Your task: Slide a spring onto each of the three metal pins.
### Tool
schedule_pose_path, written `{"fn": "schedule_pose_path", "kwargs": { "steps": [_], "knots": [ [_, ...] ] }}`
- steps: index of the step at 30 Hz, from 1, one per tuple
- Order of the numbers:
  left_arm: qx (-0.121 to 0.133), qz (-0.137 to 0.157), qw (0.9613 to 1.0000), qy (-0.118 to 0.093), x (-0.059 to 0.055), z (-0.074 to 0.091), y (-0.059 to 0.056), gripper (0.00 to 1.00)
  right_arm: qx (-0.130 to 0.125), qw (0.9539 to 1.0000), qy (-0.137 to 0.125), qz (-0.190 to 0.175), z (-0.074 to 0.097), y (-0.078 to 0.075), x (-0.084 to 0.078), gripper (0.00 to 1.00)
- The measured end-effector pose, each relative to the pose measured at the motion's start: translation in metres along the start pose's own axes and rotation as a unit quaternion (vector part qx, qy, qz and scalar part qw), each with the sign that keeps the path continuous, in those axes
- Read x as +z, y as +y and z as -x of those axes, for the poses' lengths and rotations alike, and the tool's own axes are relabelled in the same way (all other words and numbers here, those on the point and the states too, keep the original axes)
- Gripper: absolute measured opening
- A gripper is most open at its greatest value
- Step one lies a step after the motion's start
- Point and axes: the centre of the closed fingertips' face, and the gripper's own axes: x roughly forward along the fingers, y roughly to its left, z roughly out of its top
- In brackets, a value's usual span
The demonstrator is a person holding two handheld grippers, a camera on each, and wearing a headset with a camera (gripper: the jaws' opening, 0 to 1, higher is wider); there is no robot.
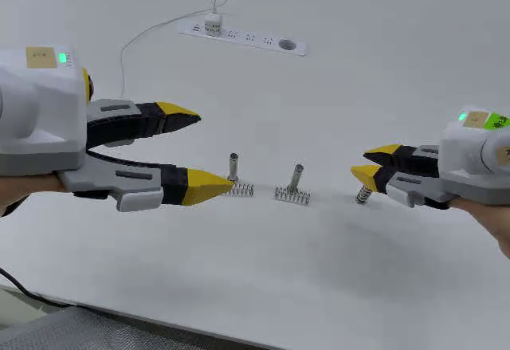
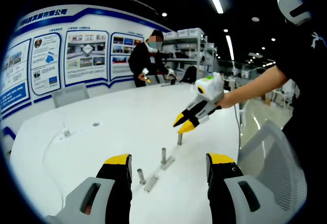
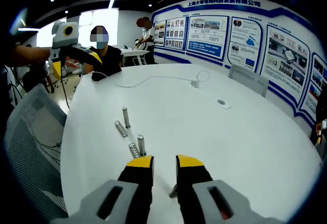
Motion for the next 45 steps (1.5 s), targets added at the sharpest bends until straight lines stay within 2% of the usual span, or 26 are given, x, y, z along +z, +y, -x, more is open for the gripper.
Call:
{"fn": "schedule_pose_path", "kwargs": {
  "steps": [4,7,10,13,19,21,25,27,31,32,37,45],
  "knots": [
    [0.001,0.001,1.0,0.0,-0.001,0.0,0.0,0.6,0.048,0.9984,0.025,0.018,-0.016,0.028,-0.003,0.18],
    [-0.001,0.008,0.9999,-0.007,0.002,0.0,-0.002,0.6,0.062,0.9963,0.052,0.026,-0.032,0.041,-0.016,0.18],
    [0.001,0.007,1.0,-0.003,-0.001,0.002,-0.001,0.6,0.074,0.9918,0.091,0.051,-0.045,0.051,-0.035,0.18],
    [0.004,0.009,0.9999,-0.001,-0.004,0.004,0.001,0.6,0.062,0.9904,0.109,0.059,-0.055,0.05,-0.043,0.18],
    [0.006,0.012,0.9999,0.0,-0.007,0.006,0.003,0.59,0.054,0.991,0.113,0.046,-0.068,0.042,-0.043,0.18],
    [0.008,0.013,0.9999,0.0,-0.007,0.007,0.004,0.59,0.05,0.989,0.13,0.049,-0.072,0.038,-0.047,0.18],
    [0.01,0.016,0.9998,-0.001,-0.007,0.007,0.006,0.59,0.058,0.9875,0.138,0.049,-0.078,0.037,-0.049,0.18],
    [0.011,0.016,0.9998,0.0,-0.008,0.007,0.007,0.59,0.066,0.9866,0.142,0.046,-0.08,0.039,-0.05,0.18],
    [0.009,0.017,0.9998,0.002,-0.009,0.006,0.007,0.59,0.084,0.9817,0.162,0.054,-0.081,0.047,-0.058,0.17],
    [0.009,0.017,0.9998,0.002,-0.009,0.006,0.007,0.59,0.089,0.983,0.155,0.043,-0.081,0.05,-0.057,0.15],
    [0.003,0.016,0.9999,-0.002,-0.006,0.002,0.005,0.58,0.09,0.9829,0.157,0.035,-0.079,0.051,-0.058,0.12],
    [0.0,0.01,0.9999,-0.008,-0.001,0.0,0.002,0.58,0.084,0.9832,0.154,0.05,-0.072,0.053,-0.054,0.11]
  ]
}}
